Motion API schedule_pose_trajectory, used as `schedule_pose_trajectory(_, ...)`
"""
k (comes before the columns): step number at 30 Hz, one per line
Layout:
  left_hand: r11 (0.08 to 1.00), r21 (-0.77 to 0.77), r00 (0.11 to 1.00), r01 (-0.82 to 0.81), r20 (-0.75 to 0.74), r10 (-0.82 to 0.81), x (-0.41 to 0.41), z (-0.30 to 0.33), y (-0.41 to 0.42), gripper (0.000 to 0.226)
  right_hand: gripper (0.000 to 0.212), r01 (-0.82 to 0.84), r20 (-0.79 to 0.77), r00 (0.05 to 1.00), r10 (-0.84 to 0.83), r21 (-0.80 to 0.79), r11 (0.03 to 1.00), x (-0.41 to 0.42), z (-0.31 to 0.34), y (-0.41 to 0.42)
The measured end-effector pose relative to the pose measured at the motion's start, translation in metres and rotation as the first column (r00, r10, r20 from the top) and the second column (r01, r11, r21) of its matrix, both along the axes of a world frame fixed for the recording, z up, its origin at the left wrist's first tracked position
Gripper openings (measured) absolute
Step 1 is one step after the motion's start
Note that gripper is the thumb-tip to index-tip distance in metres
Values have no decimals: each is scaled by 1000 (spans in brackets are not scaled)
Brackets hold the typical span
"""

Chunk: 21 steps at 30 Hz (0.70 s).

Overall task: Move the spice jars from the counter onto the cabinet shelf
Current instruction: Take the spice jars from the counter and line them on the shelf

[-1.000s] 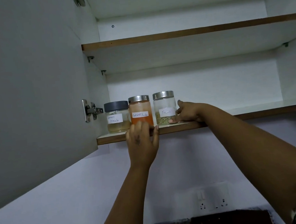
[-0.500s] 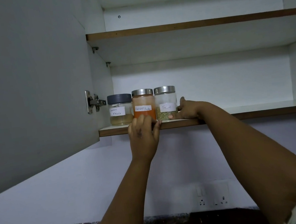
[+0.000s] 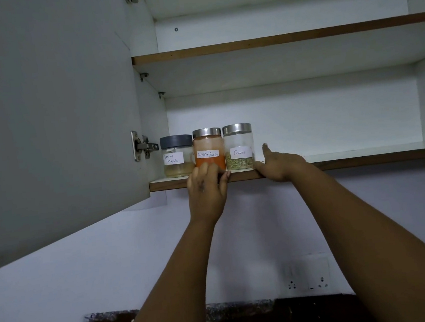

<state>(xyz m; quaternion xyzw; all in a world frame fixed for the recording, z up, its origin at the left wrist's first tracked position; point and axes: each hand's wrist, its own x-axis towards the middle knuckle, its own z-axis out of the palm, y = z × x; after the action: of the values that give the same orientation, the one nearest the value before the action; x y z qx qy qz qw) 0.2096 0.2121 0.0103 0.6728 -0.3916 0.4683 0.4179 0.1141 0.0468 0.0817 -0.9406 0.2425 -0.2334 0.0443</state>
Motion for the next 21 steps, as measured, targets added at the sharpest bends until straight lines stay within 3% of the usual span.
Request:
schedule_pose_trajectory(4,999,3,999,-45,-24,45,-11,-1,0,21,49,67,211,977,-17,-230,971,-20,-27,9)
schedule_pose_trajectory(7,994,60,996,-88,-22,89,-19,-6,5,17,40,64,438,895,83,-311,948,-28,-56,12)
schedule_pose_trajectory(11,999,28,999,-37,-18,38,-35,-32,14,35,48,-32,586,783,208,-297,954,-39,-92,16)
schedule_pose_trajectory(14,998,-3,995,-69,-68,69,-45,-78,19,43,58,-59,580,786,212,-272,960,-45,-131,24)
schedule_pose_trajectory(21,958,265,919,-114,-339,203,-46,-204,57,49,62,-94,338,937,85,10,996,-59,-270,43)
